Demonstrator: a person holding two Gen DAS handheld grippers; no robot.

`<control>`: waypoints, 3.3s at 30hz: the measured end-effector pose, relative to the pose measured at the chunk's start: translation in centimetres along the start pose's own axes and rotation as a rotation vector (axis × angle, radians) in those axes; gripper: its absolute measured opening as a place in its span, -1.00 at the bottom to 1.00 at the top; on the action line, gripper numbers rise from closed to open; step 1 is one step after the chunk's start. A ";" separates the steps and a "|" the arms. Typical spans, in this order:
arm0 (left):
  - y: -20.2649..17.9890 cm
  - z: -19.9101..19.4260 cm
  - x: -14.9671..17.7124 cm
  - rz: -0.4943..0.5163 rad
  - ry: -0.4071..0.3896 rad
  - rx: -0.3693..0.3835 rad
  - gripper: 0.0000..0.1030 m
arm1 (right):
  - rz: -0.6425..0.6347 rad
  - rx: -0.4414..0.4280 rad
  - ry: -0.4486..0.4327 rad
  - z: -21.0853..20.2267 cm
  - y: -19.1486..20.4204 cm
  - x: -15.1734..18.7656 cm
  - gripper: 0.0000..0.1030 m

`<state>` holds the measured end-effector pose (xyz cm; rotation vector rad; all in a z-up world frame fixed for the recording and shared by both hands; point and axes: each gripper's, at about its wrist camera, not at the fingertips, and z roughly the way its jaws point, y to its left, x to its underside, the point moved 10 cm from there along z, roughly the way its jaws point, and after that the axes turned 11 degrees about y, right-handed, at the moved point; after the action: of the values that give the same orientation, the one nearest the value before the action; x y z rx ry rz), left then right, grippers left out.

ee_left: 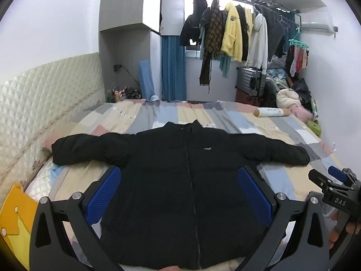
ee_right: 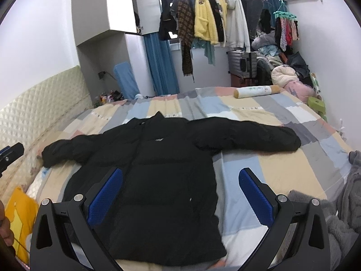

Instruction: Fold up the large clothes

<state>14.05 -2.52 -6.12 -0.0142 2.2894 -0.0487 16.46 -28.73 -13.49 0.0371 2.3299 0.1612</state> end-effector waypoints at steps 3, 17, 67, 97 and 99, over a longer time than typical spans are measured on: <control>0.2 1.8 -0.5 -0.004 0.000 0.008 1.00 | 0.005 0.007 -0.005 0.8 -0.7 -1.0 1.00; 2.6 10.4 1.8 -0.045 0.089 0.005 1.00 | 0.064 0.038 -0.074 5.3 -6.2 -5.3 1.00; 4.7 26.0 7.4 -0.191 0.260 0.001 1.00 | 0.845 -0.019 -0.120 31.3 -47.9 -6.7 -0.77; 7.3 16.7 3.4 -0.002 0.098 -0.053 1.00 | 0.361 0.012 -0.306 8.0 -23.9 -29.0 -0.88; 8.1 15.7 3.3 -0.016 0.048 -0.069 1.00 | 0.307 -0.001 -0.311 7.0 -20.6 -30.1 -0.88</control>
<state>23.71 4.96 -19.28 -0.0674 2.3386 0.0218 42.86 -50.69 0.68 0.3933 2.0022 0.2887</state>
